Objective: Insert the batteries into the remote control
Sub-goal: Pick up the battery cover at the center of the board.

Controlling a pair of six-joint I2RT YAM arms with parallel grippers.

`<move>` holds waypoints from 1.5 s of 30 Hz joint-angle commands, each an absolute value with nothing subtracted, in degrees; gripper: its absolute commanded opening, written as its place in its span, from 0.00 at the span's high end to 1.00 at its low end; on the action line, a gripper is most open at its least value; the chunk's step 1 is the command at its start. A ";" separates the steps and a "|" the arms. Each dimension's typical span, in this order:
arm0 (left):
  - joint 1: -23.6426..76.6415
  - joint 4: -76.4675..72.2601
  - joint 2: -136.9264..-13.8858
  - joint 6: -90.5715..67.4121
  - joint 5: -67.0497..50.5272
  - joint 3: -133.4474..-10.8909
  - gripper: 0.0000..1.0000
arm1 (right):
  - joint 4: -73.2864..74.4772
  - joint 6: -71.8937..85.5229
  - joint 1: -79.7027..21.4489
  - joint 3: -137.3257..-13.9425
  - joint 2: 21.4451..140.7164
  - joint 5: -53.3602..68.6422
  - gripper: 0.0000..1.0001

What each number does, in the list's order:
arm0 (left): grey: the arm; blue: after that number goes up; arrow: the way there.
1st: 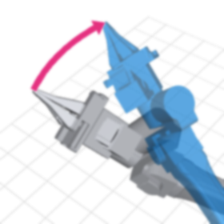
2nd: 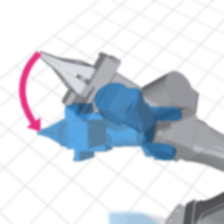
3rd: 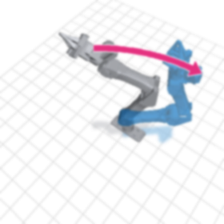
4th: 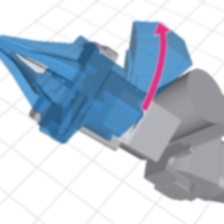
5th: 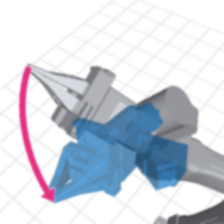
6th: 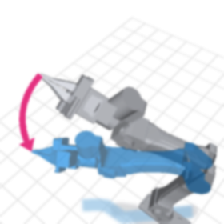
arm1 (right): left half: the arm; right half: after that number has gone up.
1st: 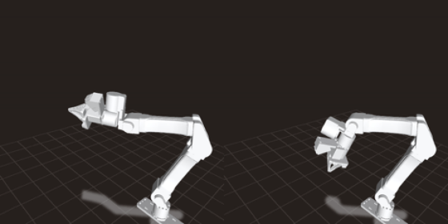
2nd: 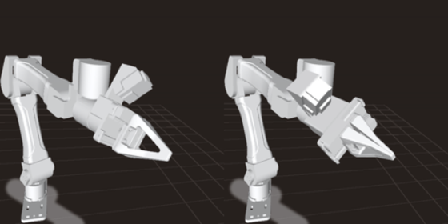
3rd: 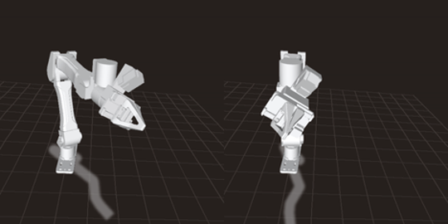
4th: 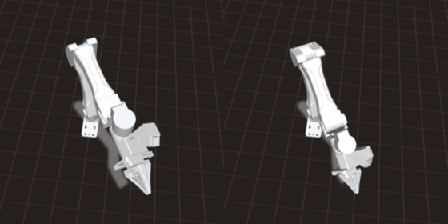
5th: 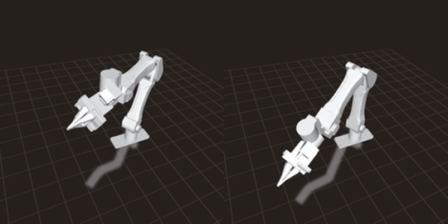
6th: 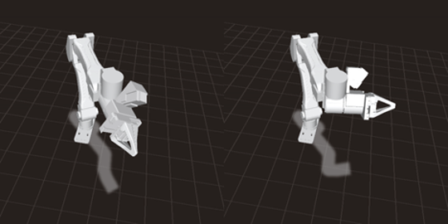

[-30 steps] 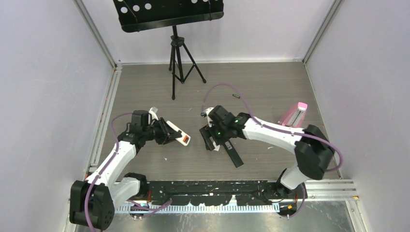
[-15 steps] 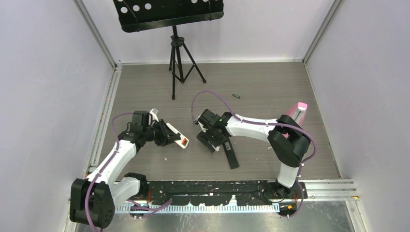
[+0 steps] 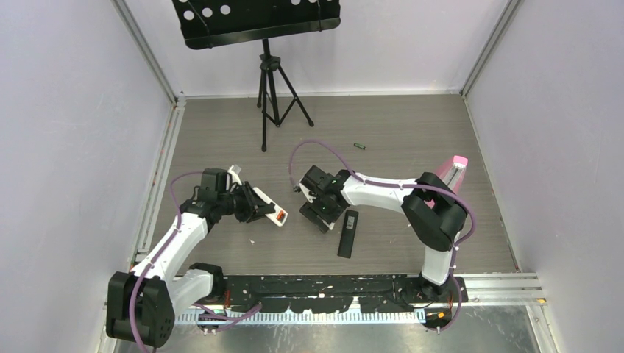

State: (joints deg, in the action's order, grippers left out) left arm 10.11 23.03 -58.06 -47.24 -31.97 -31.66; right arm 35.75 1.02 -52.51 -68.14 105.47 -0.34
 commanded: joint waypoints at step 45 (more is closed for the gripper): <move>19.68 -18.13 -56.50 -54.32 -26.22 -18.22 1.00 | 20.71 -0.15 -52.46 -54.51 80.96 10.00 0.54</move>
